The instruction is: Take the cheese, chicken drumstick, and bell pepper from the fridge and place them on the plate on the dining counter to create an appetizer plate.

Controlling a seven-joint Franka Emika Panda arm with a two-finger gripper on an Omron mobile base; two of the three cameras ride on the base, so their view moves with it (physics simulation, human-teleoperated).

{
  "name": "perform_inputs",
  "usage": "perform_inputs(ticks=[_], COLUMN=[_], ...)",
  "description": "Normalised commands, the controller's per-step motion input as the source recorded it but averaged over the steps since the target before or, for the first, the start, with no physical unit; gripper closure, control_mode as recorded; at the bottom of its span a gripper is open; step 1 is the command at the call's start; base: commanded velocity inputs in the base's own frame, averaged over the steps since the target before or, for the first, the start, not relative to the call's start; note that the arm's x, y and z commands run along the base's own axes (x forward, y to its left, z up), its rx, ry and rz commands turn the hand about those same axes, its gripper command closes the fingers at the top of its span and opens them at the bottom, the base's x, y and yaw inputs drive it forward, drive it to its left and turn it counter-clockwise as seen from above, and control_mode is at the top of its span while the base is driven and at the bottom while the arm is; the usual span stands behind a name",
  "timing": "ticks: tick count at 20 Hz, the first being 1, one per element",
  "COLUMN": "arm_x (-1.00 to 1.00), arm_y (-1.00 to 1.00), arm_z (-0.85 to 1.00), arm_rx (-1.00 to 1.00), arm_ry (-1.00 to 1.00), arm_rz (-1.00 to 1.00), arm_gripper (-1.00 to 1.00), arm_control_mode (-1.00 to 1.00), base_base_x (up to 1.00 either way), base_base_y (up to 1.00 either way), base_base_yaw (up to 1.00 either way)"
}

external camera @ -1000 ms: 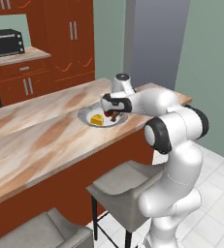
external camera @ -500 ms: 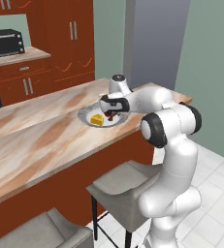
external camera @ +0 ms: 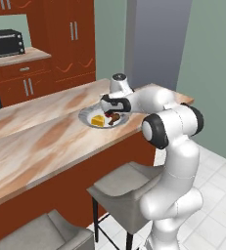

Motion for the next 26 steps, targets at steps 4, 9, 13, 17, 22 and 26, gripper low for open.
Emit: perform_inputs(ticks=[4,9,13,17,22,26], arm_x=[-0.4,-0.97,-1.0,-1.0,-1.0,-1.0], arm_y=[-0.01,0.0,-0.01,-0.18,-0.43,-0.44], arm_z=[0.56,1.0,1.0,0.83,0.31,0.01], arm_rx=[0.0,0.02,0.01,0.0,0.0,0.0], arm_ry=[-0.06,-0.21,-0.08,0.0,0.12,0.16], arm_rz=[0.0,0.0,0.0,0.0,0.0,0.0], arm_gripper=[-1.0,-1.0,-1.0,-1.0,-1.0,-1.0], arm_control_mode=[-1.0,-1.0,-1.0,-1.0,-1.0,-1.0], base_base_x=[0.0,0.0,0.0,0.0,0.0,0.0], base_base_y=[0.0,0.0,0.0,0.0,0.0,0.0], base_base_yaw=[0.0,0.0,0.0,0.0,0.0,0.0])
